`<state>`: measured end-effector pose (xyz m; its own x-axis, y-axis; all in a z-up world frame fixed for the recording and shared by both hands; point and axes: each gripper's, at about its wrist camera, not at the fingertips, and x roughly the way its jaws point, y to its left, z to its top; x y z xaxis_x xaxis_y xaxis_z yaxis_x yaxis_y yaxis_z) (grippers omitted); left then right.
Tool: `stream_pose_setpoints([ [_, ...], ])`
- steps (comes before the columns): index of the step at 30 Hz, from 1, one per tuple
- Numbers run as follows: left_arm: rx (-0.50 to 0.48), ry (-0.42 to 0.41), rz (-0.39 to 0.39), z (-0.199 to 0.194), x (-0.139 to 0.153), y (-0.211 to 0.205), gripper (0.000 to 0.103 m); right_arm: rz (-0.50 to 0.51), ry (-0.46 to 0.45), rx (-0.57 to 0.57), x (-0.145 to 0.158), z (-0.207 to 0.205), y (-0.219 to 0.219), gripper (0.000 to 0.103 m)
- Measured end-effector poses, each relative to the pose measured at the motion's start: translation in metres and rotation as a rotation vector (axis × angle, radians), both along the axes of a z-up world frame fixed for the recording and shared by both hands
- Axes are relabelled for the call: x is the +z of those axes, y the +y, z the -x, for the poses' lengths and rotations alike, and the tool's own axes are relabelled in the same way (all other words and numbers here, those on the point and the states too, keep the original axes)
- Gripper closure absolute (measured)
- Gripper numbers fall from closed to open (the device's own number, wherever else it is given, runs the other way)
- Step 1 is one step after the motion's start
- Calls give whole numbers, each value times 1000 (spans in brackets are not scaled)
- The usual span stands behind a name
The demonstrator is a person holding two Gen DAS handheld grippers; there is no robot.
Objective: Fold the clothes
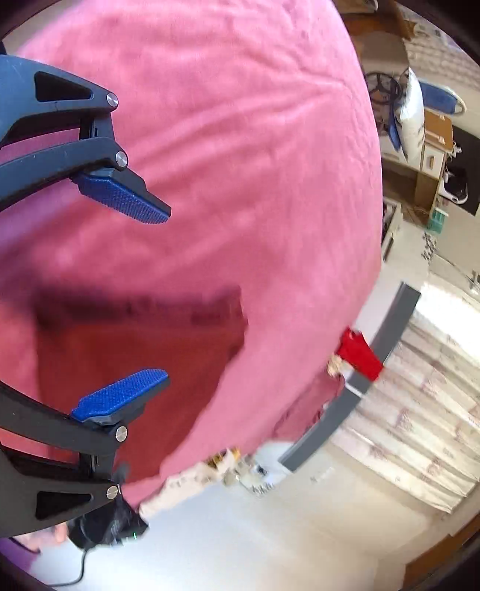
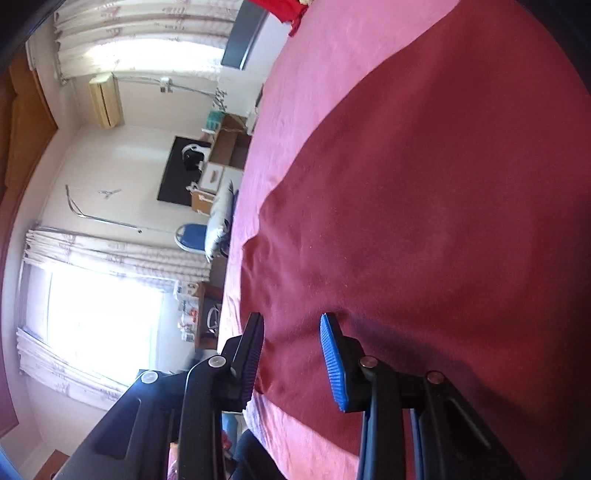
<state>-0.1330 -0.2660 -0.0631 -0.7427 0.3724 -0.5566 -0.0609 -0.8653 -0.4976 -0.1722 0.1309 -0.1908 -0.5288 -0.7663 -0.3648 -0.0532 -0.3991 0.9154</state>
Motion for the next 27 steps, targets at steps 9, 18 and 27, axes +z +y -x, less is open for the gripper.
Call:
stream_pose_setpoints([
  [9,-217,-73,212,61,-45,101,20,81,-106,-76,-36,-2,4,92],
  [18,-251,-81,309,67,-29,93,20,62,-30,-90,-11,-14,31,74],
  [27,-201,-80,157,140,-19,76,20,107,12,-209,2,7,99,70],
])
